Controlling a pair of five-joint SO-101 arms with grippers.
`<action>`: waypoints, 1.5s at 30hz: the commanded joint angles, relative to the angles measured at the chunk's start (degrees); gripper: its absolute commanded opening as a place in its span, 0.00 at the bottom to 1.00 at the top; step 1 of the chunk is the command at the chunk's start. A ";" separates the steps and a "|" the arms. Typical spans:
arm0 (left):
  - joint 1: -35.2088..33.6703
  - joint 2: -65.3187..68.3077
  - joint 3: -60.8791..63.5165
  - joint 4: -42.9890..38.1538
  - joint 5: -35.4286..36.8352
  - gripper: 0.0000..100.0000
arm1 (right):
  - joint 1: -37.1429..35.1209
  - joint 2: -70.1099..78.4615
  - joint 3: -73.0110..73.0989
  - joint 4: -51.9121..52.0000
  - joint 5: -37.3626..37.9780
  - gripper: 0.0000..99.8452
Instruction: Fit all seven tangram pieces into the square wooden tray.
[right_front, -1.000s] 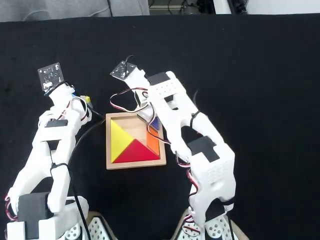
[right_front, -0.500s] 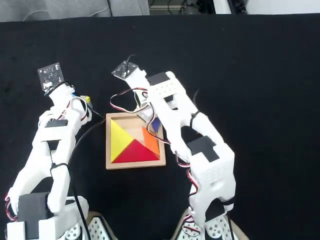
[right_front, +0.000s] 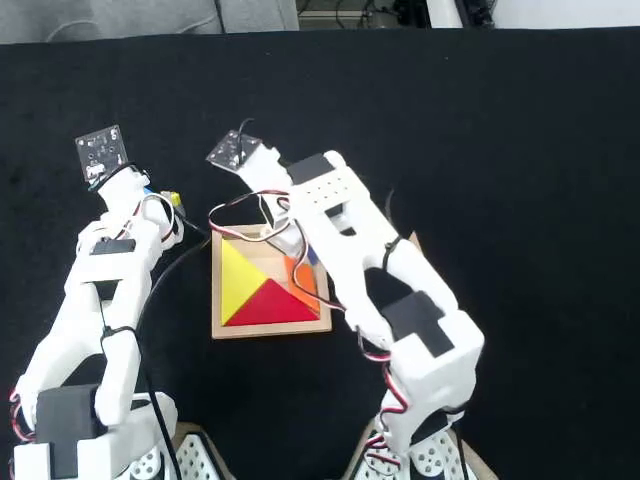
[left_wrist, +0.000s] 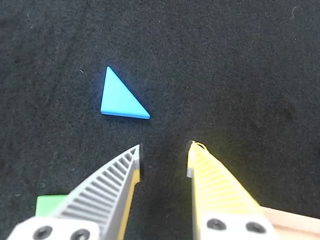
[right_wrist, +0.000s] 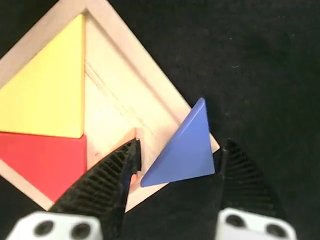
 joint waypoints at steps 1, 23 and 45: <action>0.48 -2.02 -2.51 -0.88 0.35 0.16 | -1.76 -4.62 1.27 -1.23 1.05 0.13; 0.48 -2.02 -2.51 -0.88 0.35 0.16 | -3.34 1.27 0.57 -4.48 2.55 0.03; 0.48 -2.02 -2.42 -0.88 0.35 0.16 | -3.52 5.76 -1.10 -4.66 2.64 0.02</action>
